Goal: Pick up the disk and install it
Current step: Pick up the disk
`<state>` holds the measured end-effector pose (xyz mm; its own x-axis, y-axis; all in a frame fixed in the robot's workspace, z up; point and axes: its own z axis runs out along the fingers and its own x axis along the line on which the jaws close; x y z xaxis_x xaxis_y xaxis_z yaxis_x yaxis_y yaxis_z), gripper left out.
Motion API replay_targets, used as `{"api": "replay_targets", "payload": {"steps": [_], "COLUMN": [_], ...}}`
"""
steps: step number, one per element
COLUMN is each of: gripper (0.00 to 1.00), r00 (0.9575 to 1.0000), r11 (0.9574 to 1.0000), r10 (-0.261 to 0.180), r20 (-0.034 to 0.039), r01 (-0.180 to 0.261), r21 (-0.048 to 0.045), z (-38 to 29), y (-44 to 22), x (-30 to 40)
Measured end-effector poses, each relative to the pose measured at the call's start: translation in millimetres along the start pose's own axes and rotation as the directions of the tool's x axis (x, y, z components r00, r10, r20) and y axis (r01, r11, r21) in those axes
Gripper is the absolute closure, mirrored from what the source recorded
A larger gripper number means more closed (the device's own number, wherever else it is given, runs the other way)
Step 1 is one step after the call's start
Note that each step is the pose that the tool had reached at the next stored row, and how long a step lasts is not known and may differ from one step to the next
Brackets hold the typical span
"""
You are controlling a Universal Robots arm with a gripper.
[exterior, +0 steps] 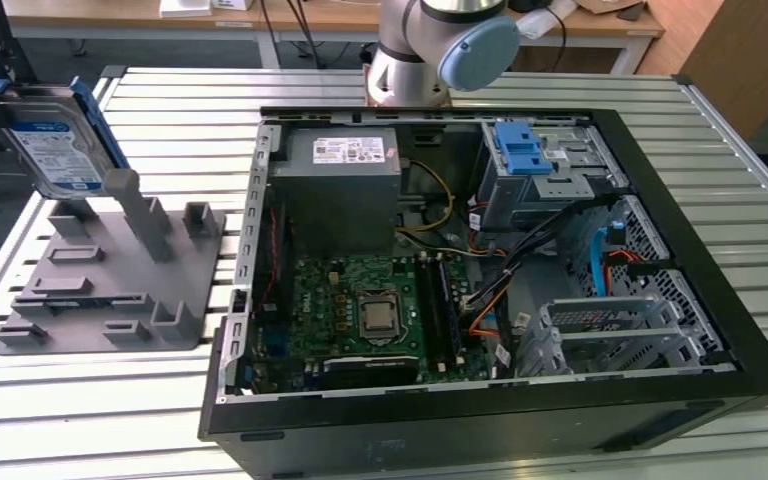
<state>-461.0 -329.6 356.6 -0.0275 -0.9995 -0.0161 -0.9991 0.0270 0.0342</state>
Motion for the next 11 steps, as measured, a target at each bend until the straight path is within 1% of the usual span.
{"api": "replay_targets", "payload": {"steps": [11], "gripper": [0.64], "r00": [1.0], "r11": [1.0], "r10": [0.0], "r20": [0.0], "r01": [0.0], "r21": [0.0], "z": [-3.2], "y": [0.1], "x": [0.0]}}
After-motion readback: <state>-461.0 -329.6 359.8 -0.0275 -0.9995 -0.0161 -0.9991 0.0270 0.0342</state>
